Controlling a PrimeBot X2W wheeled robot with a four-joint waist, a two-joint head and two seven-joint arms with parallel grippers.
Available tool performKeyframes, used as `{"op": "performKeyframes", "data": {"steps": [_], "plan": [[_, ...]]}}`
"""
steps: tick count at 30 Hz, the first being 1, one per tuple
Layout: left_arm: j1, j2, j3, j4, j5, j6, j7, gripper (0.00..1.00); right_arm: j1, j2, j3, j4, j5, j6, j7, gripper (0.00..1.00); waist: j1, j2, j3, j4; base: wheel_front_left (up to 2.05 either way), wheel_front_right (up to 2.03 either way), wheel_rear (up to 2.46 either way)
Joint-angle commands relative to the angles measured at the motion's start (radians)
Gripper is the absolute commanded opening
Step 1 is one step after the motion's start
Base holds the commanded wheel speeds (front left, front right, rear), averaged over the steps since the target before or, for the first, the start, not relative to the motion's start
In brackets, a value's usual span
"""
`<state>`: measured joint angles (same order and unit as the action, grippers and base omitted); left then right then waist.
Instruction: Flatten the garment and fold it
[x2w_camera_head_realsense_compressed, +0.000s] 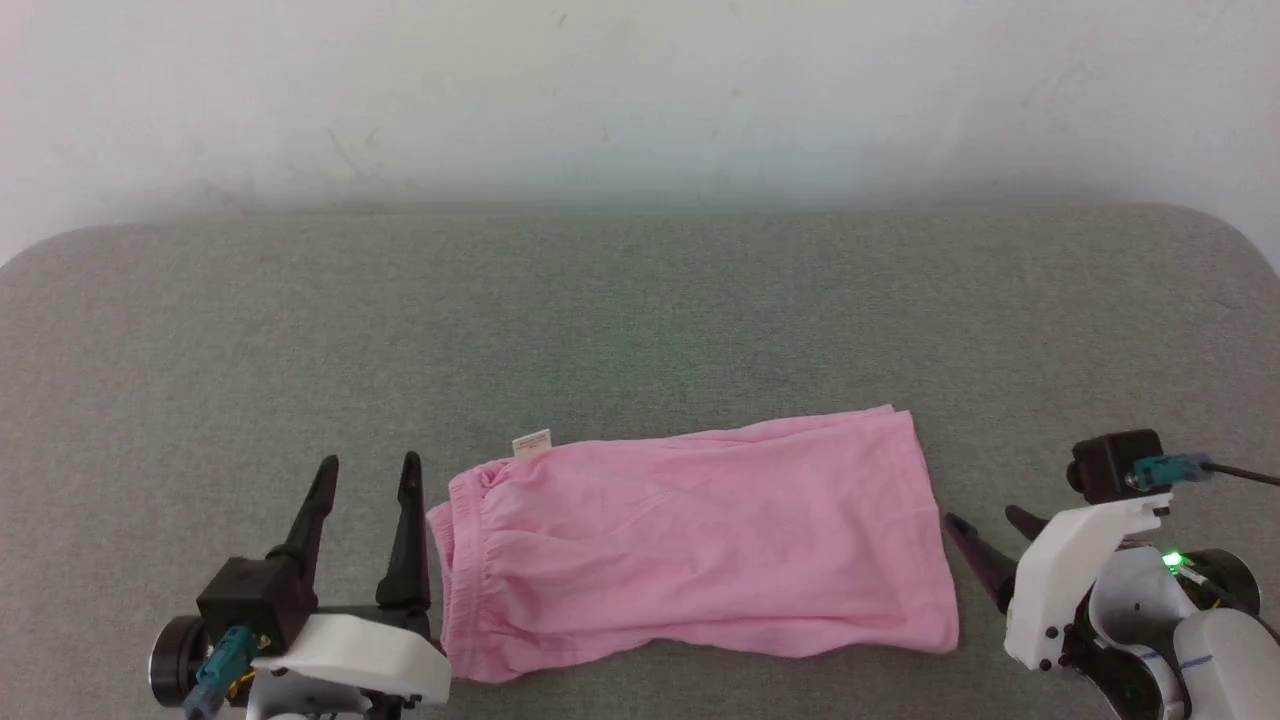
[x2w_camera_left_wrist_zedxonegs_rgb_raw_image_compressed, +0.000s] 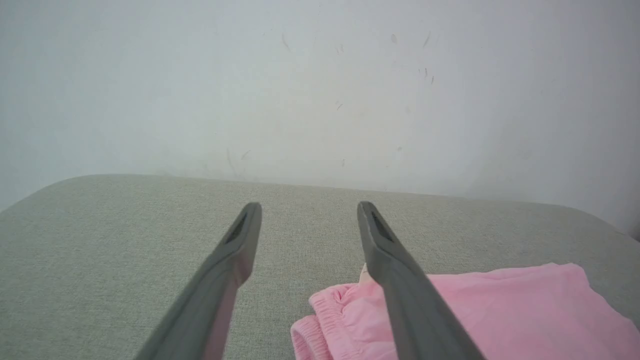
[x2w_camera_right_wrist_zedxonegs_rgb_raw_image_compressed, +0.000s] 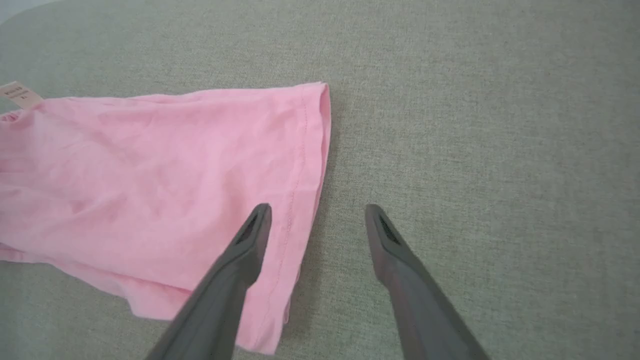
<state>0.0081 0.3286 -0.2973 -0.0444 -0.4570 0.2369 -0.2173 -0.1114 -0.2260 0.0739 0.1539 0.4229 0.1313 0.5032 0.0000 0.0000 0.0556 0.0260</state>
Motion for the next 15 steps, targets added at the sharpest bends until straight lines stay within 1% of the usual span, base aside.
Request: {"op": "performKeyframes", "data": {"steps": [1,5,10,14,15], "plan": [[-0.022,-0.002,0.009,0.016,0.027,-0.008,-0.022,1.00,-0.029,-0.006,0.009,0.031,0.010,-0.001,0.023,1.00,0.0000,0.0000,0.006,0.016,0.00,0.00,0.00],[-0.035,-0.003,0.028,0.048,0.065,-0.012,-0.040,1.00,-0.093,0.000,0.033,0.130,0.037,-0.001,0.068,1.00,0.0000,0.0000,0.023,0.033,0.00,0.00,0.00],[-0.039,0.011,0.035,0.065,0.097,-0.038,-0.044,1.00,-0.171,0.014,0.075,0.283,0.065,-0.001,0.097,1.00,0.0000,0.0000,0.040,0.051,0.00,0.00,0.00],[-0.040,-0.001,0.047,0.055,0.108,-0.044,-0.044,1.00,-0.197,0.027,0.118,0.379,0.109,-0.001,0.133,1.00,0.0000,0.0000,0.044,0.064,0.00,0.00,0.00],[-0.039,-0.006,0.050,0.051,0.111,-0.045,-0.044,1.00,-0.198,0.030,0.130,0.394,0.128,-0.001,0.142,0.77,0.0000,0.0000,0.043,0.066,0.00,0.00,0.00]]}}
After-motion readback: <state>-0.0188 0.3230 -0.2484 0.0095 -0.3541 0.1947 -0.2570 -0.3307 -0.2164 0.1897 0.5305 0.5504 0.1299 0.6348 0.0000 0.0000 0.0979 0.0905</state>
